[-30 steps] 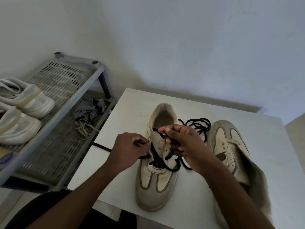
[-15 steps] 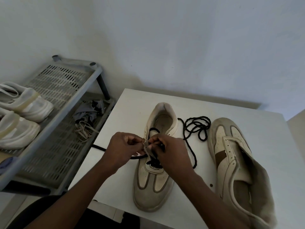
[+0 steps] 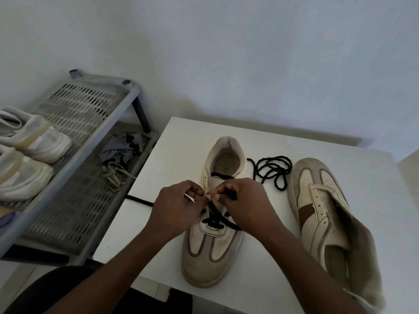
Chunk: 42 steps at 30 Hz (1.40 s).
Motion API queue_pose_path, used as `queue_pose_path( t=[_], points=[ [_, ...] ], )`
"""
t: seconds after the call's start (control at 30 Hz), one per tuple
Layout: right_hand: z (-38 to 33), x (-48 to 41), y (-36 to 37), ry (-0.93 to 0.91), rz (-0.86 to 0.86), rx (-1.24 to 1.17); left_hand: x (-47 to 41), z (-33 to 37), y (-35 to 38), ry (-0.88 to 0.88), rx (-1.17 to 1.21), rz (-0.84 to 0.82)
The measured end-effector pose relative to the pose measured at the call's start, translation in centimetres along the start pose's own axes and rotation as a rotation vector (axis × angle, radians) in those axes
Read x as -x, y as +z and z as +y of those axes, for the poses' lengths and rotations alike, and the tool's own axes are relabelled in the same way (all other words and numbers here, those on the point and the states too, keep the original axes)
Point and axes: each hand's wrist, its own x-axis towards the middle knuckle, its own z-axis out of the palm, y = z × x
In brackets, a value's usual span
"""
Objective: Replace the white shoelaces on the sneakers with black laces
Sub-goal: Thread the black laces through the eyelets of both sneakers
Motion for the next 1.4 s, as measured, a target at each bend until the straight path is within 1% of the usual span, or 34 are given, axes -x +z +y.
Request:
queue_pose_path(
  t=[0.1,0.2,0.27,0.3,0.37,0.43,0.5,0.57,0.73,0.9,1.0,1.2,1.4],
  points=[
    [0.4,0.0,0.4,-0.013,0.076,0.019,0.5,-0.1,0.8,-0.002,-0.095,0.022],
    [0.6,0.3,0.9,-0.020,0.079,-0.001,0.7,-0.1,1.1,0.023,-0.097,0.109],
    [0.7,0.5,1.2,-0.029,0.098,-0.012,0.7,-0.1,1.0,0.036,-0.069,0.114],
    [0.8,0.5,1.5,-0.040,0.112,-0.010,0.6,-0.1,0.8,0.007,-0.017,0.095],
    [0.7,0.6,2.0,-0.091,0.152,0.004,0.0,0.0,-0.1,-0.122,0.165,0.047],
    [0.7,0.7,2.6,-0.164,0.222,0.017,-0.9,-0.2,-1.1,-0.258,0.318,0.054],
    [0.8,0.6,3.1,-0.209,0.287,0.014,-1.6,-0.5,-1.8,-0.340,0.385,0.061],
    [1.0,0.6,3.7,-0.222,0.319,-0.019,-1.9,-0.9,-2.2,-0.366,0.402,0.032],
    [0.5,0.9,4.7,-0.255,0.337,-0.070,-2.2,-1.4,-2.2,-0.377,0.407,-0.034],
    [0.2,0.8,4.9,-0.149,0.357,-0.161,-1.7,-1.1,-1.8,-0.365,0.434,-0.063],
    [0.7,0.6,4.8,-0.152,0.388,-0.147,-1.5,-0.9,-1.7,-0.354,0.420,-0.078],
    [1.3,0.3,5.1,-0.164,0.346,-0.174,-1.5,-0.8,-1.7,-0.357,0.421,-0.068],
    [1.4,0.3,5.4,-0.157,0.365,-0.144,-1.5,-0.7,-1.6,-0.355,0.417,-0.066]
  ],
)
